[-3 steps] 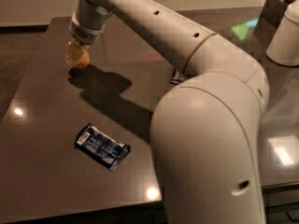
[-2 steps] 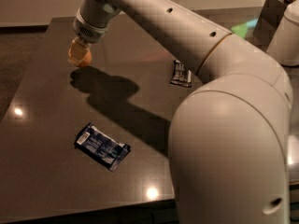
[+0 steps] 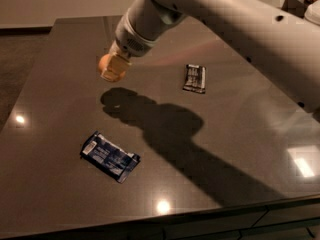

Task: Move orange near rxbar blueberry

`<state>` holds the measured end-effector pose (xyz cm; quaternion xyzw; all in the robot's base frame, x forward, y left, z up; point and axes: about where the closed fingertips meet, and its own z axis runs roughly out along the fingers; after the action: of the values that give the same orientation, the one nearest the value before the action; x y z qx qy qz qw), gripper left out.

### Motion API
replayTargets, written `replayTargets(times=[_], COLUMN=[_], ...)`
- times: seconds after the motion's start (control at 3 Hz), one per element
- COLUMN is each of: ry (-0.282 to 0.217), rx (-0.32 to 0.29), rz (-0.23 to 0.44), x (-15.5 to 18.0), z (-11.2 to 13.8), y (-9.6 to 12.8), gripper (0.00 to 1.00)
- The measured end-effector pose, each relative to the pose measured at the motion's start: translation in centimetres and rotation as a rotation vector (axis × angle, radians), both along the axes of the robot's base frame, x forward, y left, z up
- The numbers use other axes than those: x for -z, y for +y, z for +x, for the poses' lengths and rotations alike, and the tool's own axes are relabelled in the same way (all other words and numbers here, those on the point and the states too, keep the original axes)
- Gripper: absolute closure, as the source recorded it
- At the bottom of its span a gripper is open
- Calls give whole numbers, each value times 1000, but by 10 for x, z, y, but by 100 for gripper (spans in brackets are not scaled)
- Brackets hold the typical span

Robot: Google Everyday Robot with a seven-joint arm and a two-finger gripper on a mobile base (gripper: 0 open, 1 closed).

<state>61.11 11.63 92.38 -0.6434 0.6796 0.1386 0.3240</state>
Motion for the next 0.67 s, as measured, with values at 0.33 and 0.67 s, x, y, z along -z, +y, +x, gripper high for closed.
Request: replayTargets(times=[0.33,0.67], ry=[-12,-13], rx=[-43,-152], rz=[-13,-58], x=[4,12], z=[-27,-67], y=[-26,-52], gripper=[100,100])
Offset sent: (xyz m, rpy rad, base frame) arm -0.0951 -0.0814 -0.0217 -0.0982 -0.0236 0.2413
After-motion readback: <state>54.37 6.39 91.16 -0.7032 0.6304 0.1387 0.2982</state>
